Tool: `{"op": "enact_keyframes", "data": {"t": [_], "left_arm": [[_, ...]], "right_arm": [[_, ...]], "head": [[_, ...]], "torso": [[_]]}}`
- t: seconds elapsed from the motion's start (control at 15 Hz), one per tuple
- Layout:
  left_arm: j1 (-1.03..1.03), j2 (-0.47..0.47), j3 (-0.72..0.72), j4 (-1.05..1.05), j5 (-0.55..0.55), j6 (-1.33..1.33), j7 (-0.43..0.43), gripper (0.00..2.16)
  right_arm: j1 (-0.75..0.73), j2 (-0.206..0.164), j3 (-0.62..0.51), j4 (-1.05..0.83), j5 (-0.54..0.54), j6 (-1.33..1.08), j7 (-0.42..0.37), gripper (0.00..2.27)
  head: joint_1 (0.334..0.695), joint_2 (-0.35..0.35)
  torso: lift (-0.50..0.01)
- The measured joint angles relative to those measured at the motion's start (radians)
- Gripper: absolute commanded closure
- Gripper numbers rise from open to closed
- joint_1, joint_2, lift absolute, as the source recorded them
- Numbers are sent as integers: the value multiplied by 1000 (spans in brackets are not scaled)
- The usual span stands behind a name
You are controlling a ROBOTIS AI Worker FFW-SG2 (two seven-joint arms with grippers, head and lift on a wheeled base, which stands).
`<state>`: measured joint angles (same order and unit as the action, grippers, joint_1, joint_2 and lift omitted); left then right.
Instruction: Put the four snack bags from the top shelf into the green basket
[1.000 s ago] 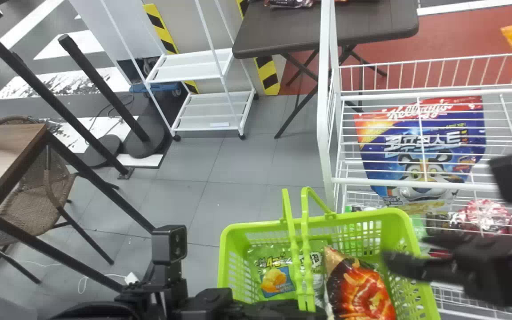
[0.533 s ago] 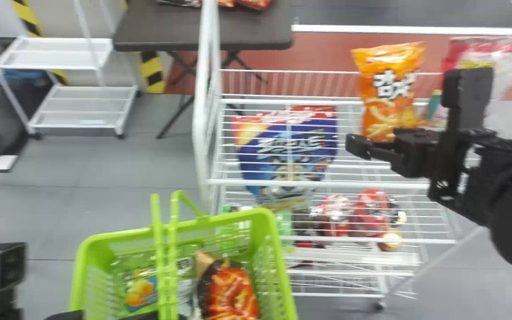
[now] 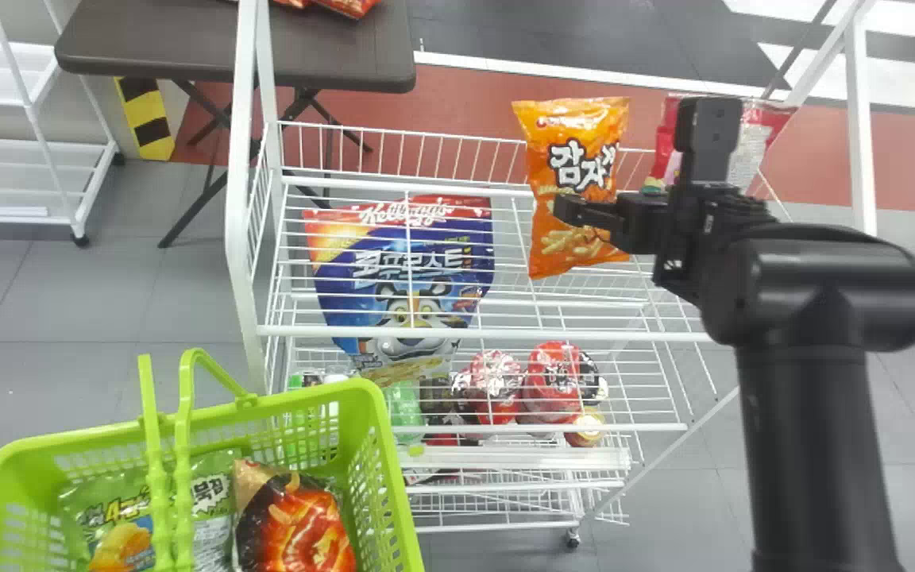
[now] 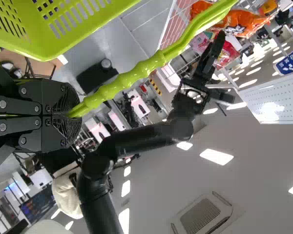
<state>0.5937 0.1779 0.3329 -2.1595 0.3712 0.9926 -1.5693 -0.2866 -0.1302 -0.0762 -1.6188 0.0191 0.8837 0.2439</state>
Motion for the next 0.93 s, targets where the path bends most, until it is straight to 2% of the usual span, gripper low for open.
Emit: {"op": "enact_keyframes", "data": {"t": [0.07,0.13,0.2,0.27,0.67,0.93], "left_arm": [[0,0,0,3,0,-3,0,2148],[0,0,0,6,0,-6,0,2148],[0,0,1,10,0,-7,0,2148],[0,0,2,13,0,-9,0,2148],[0,1,4,13,1,-12,0,2148],[0,5,3,11,1,-12,0,2148]], "right_arm": [[-27,1,11,61,13,-20,0,353],[-54,3,24,120,30,-34,0,812],[-70,4,35,157,45,-43,0,1629],[-75,4,40,171,52,-50,2,2192],[10,12,4,54,28,-76,2,2253],[167,11,-26,-219,-78,10,25,2253]], "head": [[695,-192],[695,-189],[695,-186],[695,-184],[695,-187],[695,-173]], "torso": [[-4],[-4],[-4],[-4],[-4],[-4]]}}
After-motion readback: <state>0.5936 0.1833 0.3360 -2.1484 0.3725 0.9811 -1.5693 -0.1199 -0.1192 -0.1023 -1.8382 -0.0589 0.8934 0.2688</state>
